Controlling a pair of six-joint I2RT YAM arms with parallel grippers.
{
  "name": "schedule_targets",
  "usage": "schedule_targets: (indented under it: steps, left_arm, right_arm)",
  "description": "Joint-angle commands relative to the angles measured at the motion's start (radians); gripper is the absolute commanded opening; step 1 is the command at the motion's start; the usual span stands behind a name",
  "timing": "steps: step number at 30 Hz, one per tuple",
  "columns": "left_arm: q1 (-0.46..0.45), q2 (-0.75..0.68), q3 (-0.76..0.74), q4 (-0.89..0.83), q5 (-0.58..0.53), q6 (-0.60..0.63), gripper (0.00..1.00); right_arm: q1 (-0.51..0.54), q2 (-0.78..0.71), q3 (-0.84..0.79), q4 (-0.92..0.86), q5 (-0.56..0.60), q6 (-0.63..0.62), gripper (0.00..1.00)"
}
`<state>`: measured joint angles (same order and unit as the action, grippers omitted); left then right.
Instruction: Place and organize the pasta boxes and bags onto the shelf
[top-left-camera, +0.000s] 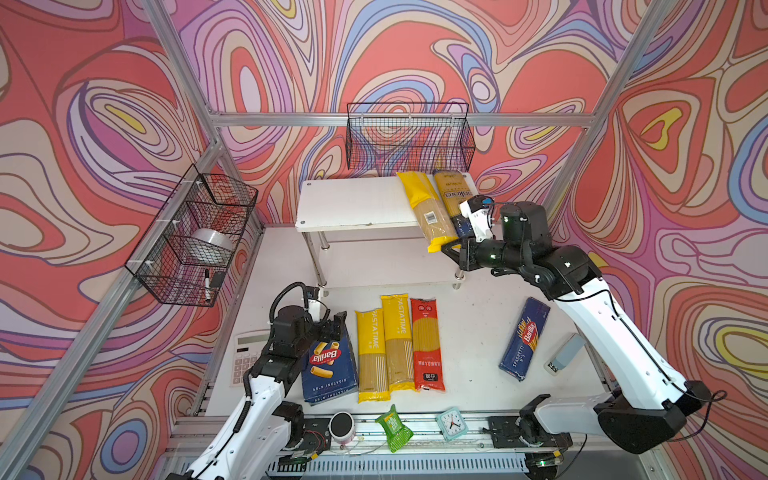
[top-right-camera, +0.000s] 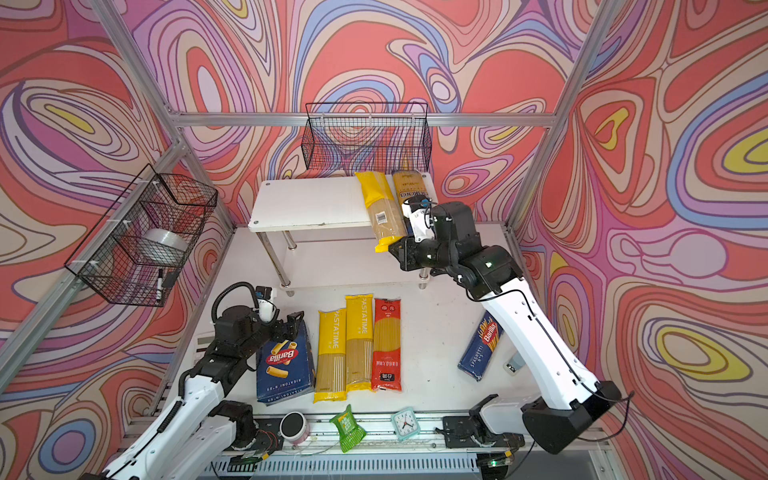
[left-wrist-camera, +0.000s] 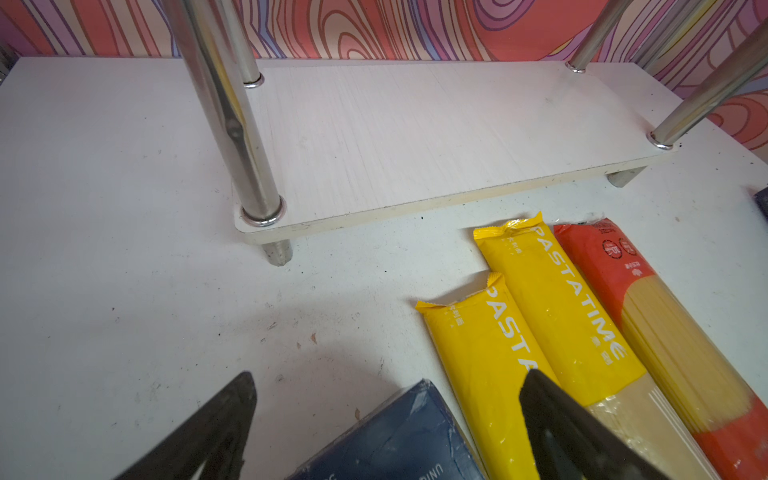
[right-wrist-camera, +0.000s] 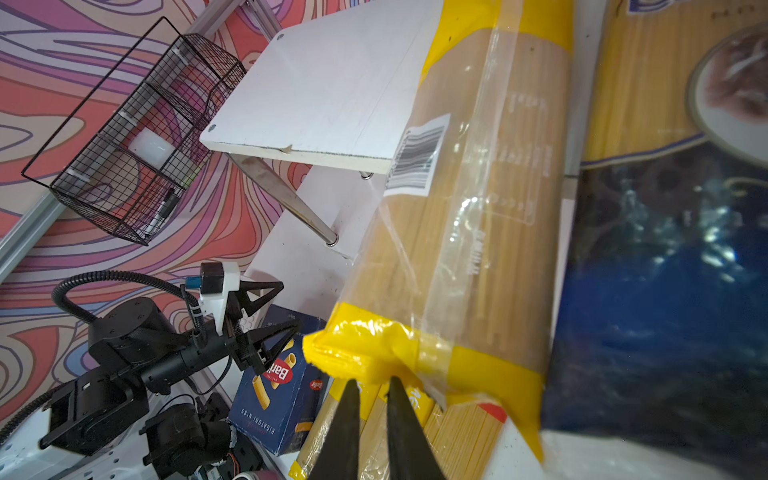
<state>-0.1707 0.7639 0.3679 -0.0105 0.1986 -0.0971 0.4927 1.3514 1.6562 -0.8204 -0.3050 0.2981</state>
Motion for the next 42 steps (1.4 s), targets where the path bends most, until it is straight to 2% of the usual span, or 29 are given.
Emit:
schedule_targets:
  steps: [1, 13, 25, 30, 34, 42]
  left_arm:
    - [-0.004, -0.017, 0.002, 0.010, 0.008, 0.017, 1.00]
    - [-0.004, -0.020, 0.000, 0.009, 0.005, 0.016, 1.00]
    - [-0.004, -0.017, 0.001, 0.010, 0.003, 0.016, 1.00]
    - [-0.004, -0.023, -0.001, 0.010, 0.019, 0.020, 1.00]
    - [-0.004, -0.061, -0.005, 0.014, 0.038, -0.021, 1.00]
    - [-0.004, -0.162, 0.027, -0.026, 0.129, -0.123, 1.00]
  right_arm:
    - [0.006, 0.025, -0.006, 0.064, -0.020, 0.010, 0.13]
    - [0.007, 0.110, 0.023, 0.141, -0.022, 0.003, 0.13]
    - [0.007, 0.185, 0.141, 0.081, -0.001, -0.057, 0.16]
    - [0.009, 0.118, 0.112, 0.053, -0.046, -0.088, 0.25]
    - [0.050, 0.034, 0.071, 0.005, -0.036, -0.146, 0.34]
    - [0.101, -0.156, -0.115, -0.002, -0.022, -0.149, 0.40]
